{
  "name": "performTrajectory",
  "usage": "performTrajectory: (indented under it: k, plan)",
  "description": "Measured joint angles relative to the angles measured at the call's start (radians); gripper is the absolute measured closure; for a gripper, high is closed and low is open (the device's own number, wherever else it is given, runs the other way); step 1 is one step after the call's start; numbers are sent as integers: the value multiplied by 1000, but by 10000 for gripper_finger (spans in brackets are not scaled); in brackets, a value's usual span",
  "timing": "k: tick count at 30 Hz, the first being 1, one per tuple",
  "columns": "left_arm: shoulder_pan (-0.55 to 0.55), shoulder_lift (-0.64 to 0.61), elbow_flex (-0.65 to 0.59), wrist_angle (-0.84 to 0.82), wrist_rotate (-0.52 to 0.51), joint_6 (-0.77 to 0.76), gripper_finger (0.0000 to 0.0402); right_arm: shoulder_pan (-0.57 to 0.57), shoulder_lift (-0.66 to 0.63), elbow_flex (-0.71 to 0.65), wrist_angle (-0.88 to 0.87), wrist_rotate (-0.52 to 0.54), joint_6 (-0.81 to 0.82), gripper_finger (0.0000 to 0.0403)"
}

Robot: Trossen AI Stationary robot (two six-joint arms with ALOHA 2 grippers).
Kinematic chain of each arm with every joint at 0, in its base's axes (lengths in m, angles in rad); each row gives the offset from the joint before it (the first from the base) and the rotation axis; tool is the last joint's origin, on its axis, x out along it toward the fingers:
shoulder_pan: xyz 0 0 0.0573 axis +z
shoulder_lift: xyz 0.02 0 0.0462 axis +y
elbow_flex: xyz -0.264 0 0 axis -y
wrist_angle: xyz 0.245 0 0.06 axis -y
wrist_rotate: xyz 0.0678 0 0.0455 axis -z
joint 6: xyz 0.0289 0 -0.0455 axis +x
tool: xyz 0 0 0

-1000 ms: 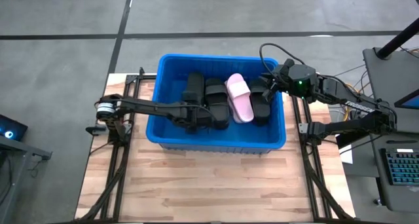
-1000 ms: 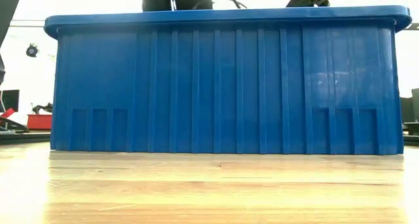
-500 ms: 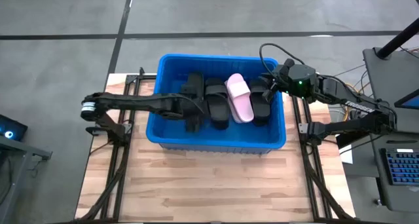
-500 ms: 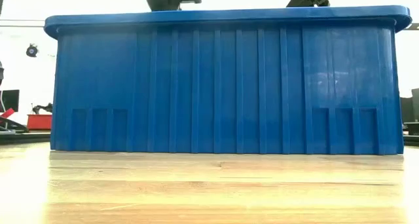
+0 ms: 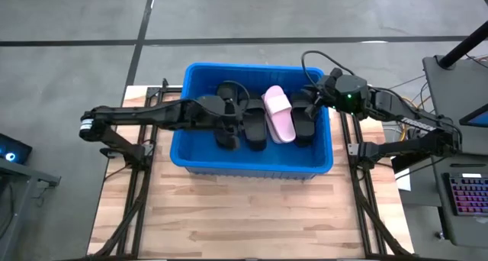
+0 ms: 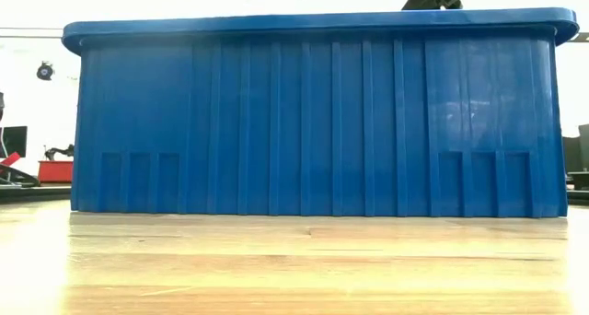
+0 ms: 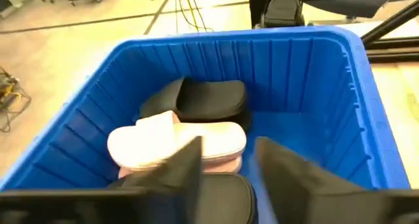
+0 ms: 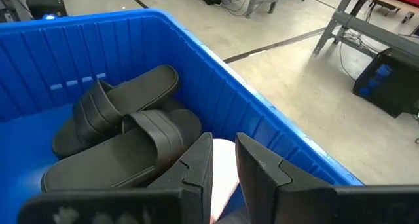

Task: Pick and place slides into bin
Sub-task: Return to Home Position

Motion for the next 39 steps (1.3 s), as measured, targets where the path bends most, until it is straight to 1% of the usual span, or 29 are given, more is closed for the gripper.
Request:
performTrajectory:
  k: [2, 3, 4, 5, 8, 11, 15, 19, 22, 25, 27, 30, 33, 36, 39]
  plan:
    - [0, -19, -11, 0, 12, 18, 331, 0, 5, 0, 0, 0, 1, 346]
    - [0, -28, -17, -4, 40, 32, 363, 0, 9, 0, 3, 0, 1, 346]
    - [0, -37, -18, 3, 69, 39, 381, 0, 11, 0, 11, 0, 1, 346]
    - [0, -50, -18, 9, 83, 40, 387, 0, 15, 0, 22, 0, 1, 346]
    - [-1, -91, -18, 11, 75, 44, 388, 0, 25, 0, 57, 0, 7, 346]
    - [0, -154, -45, 26, 69, 55, 398, 0, 35, -1, 84, 0, 13, 346]
    - [6, -288, -142, 79, 69, 94, 399, 0, 34, -1, 109, -1, 13, 346]
    - [41, -459, -330, 186, 62, 74, 401, 0, 22, -1, 172, -4, 20, 346]
    - [62, -591, -509, 345, 72, 45, 401, 0, 2, -1, 261, -12, -11, 346]
    - [65, -713, -691, 550, 130, 43, 401, 0, -9, -1, 329, -20, -68, 346]
    - [64, -782, -783, 611, 160, 29, 401, 0, -16, -1, 358, -27, -92, 346]
    - [64, -886, -885, 599, 158, -41, 401, 0, -29, -1, 377, -27, -93, 346]
    - [64, -970, -963, 592, 97, -62, 401, 0, -32, -1, 373, -27, -95, 346]
    - [64, -1078, -1015, 567, 32, -61, 401, 0, -31, -1, 373, -27, -94, 346]
    - [64, -1183, -1026, 516, -20, -35, 401, 0, -31, -1, 374, -42, -92, 346]
